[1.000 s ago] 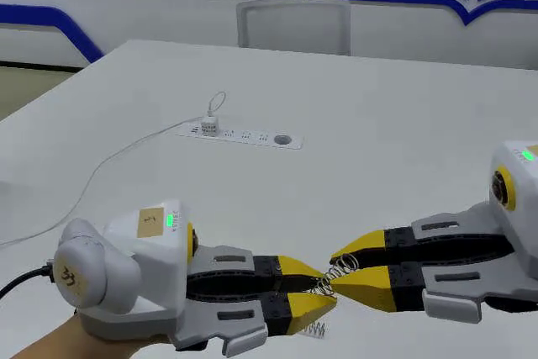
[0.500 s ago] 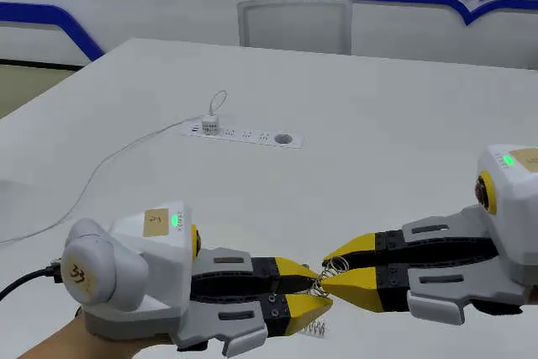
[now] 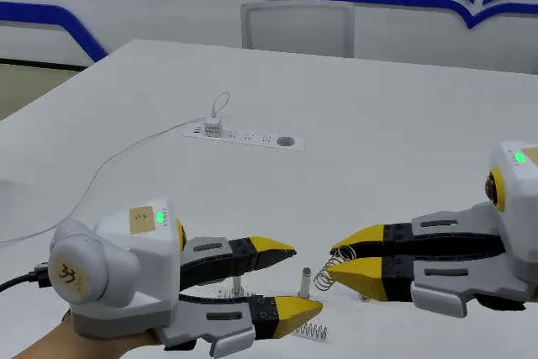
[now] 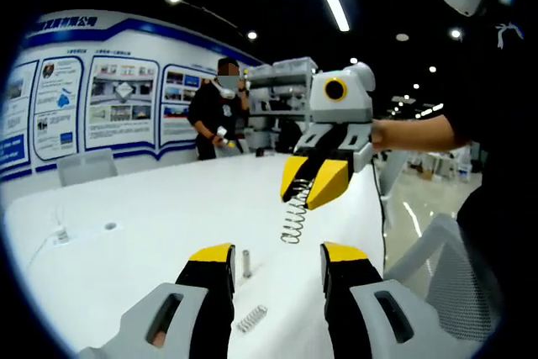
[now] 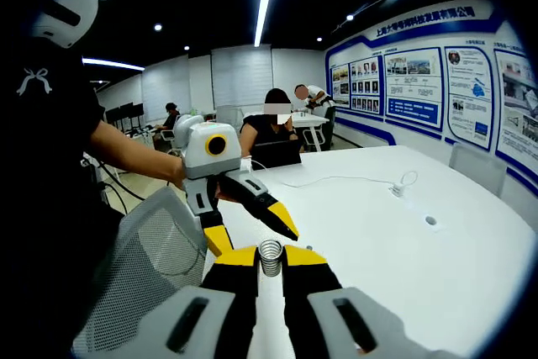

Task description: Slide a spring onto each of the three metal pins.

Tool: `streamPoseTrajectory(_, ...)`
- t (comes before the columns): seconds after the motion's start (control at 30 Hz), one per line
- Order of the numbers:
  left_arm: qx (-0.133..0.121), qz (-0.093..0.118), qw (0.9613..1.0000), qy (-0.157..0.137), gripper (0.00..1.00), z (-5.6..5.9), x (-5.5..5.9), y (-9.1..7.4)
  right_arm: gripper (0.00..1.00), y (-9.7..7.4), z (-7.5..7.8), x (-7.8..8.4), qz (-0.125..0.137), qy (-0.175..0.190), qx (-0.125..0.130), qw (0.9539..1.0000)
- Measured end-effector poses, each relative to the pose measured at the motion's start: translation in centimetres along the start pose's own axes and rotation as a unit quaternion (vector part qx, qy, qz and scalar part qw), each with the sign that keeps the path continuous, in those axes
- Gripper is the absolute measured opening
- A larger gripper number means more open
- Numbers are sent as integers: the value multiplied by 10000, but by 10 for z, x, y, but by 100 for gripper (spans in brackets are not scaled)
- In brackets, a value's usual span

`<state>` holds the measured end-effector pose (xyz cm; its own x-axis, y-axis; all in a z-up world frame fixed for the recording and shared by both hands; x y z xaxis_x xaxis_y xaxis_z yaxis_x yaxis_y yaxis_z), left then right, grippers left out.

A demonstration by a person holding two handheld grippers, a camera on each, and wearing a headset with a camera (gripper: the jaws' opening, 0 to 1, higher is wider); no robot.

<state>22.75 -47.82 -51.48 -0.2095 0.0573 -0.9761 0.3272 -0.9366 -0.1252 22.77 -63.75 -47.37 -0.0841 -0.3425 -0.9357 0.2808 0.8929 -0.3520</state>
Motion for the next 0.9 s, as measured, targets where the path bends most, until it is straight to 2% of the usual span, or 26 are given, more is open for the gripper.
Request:
streamPoseTrajectory(0.13, -215, -115, 9997, 36, 54, -5, 4, -10, 11, -6, 8, 4, -27, 63, 200, 9998)
streamPoseTrajectory(0.3, -640, 126, 9977, -193, 70, -13, 6, -29, 11, -14, 19, 8, -58, 128, 569, 9983)
streamPoseTrajectory(0.43, -977, 56, 9950, -172, 78, -20, 11, -47, 11, -21, 30, 13, -94, 213, 889, 9958)
streamPoseTrajectory(0.67, -1599, 169, 9866, -285, 95, -32, 17, -77, 11, -32, 46, 24, -199, 374, 1323, 9903)
streamPoseTrajectory(0.7, -1757, 205, 9838, -295, 99, -34, 18, -80, 11, -34, 49, 27, -241, 405, 1383, 9893)
streamPoseTrajectory(0.73, -1905, 196, 9811, -275, 100, -36, 19, -84, 11, -35, 50, 29, -244, 451, 1451, 9881)
streamPoseTrajectory(0.83, -2108, 247, 9767, -332, 100, -38, 23, -91, 11, -39, 56, 37, -258, 616, 1645, 9841)
streamPoseTrajectory(0.87, -2202, 382, 9736, -458, 100, -39, 24, -94, 11, -40, 59, 40, -286, 634, 1724, 9826)
streamPoseTrajectory(0.9, -2224, 414, 9728, -500, 100, -39, 25, -96, 11, -40, 60, 42, -318, 645, 1745, 9820)
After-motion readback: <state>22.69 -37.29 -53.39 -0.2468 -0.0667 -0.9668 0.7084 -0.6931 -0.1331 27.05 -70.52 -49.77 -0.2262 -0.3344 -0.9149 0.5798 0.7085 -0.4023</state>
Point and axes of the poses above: the centre of the closed fingertips' face, and the gripper's own axes: y roughly forward along the fingers, z roughly to its right, x roughly out of its underside, the point moved 8 cm from there along -y, roughly backward along the fingers, and after that the axes turned 4 degrees about -y, right-handed, at the moved point
